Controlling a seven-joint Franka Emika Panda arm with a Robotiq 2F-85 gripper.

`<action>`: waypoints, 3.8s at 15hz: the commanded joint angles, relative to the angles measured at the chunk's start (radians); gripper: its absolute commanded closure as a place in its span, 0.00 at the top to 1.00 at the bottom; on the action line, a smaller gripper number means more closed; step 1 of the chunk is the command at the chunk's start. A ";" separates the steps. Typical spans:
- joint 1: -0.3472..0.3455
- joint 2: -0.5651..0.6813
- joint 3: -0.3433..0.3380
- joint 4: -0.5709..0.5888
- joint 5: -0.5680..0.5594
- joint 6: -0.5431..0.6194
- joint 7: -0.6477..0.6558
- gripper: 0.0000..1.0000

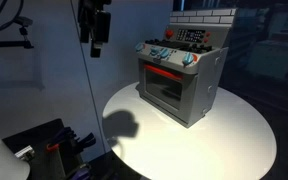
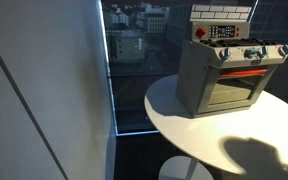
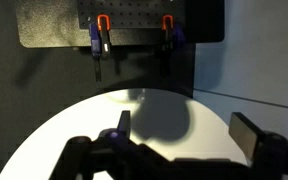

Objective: Turn the far right knob of the stove clockwise once

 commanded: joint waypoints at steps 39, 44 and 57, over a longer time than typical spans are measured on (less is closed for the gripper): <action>-0.111 0.295 0.036 0.207 -0.037 0.592 0.063 1.00; -0.103 0.316 0.036 0.218 -0.009 0.616 0.059 1.00; -0.069 0.461 0.069 0.228 0.009 0.918 0.020 1.00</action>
